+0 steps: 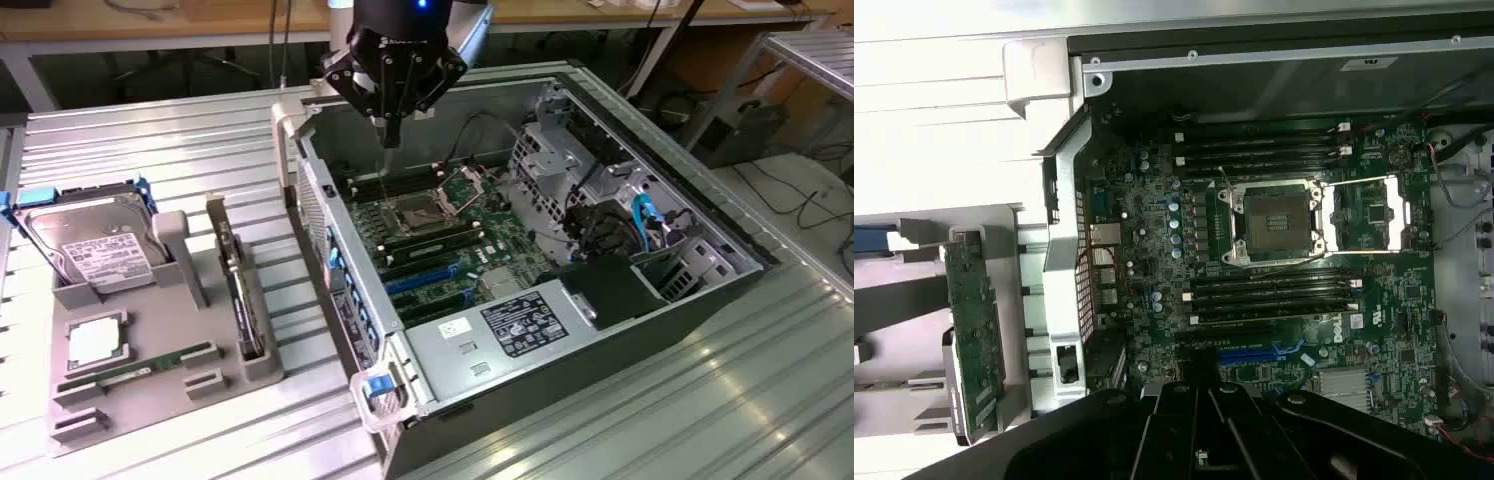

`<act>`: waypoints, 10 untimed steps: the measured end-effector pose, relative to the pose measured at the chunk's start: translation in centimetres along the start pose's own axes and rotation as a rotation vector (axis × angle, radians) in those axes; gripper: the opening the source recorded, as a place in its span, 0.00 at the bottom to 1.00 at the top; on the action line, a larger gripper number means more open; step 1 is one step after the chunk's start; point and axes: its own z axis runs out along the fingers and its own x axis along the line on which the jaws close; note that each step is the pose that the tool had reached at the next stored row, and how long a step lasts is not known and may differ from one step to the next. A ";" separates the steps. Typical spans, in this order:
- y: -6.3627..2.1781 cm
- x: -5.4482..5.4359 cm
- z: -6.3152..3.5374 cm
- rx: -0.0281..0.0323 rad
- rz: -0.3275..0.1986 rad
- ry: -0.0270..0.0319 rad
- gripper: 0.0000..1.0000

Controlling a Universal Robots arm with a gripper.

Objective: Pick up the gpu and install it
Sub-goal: 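Reach for the gpu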

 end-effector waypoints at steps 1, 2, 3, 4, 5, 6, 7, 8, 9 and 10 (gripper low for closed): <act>0.00 0.0 0.00 0.0000 0.000 0.0000 0.11; 0.00 0.0 0.00 0.0000 0.000 0.0000 0.11; 0.00 0.0 0.00 0.0000 0.000 0.0000 0.11; 0.00 0.0 0.00 0.0000 0.000 0.0000 0.11; 0.00 0.0 0.00 0.0000 0.000 0.0000 0.11; 0.00 0.0 0.00 0.0000 0.000 0.0000 0.11; 0.00 0.0 0.00 0.0000 0.000 0.0000 0.11; 0.00 0.0 0.00 0.0000 0.000 -0.0001 0.11; 0.00 0.0 0.00 0.0000 0.000 0.0000 0.11; 0.00 0.0 0.00 -0.0001 0.000 0.0000 0.11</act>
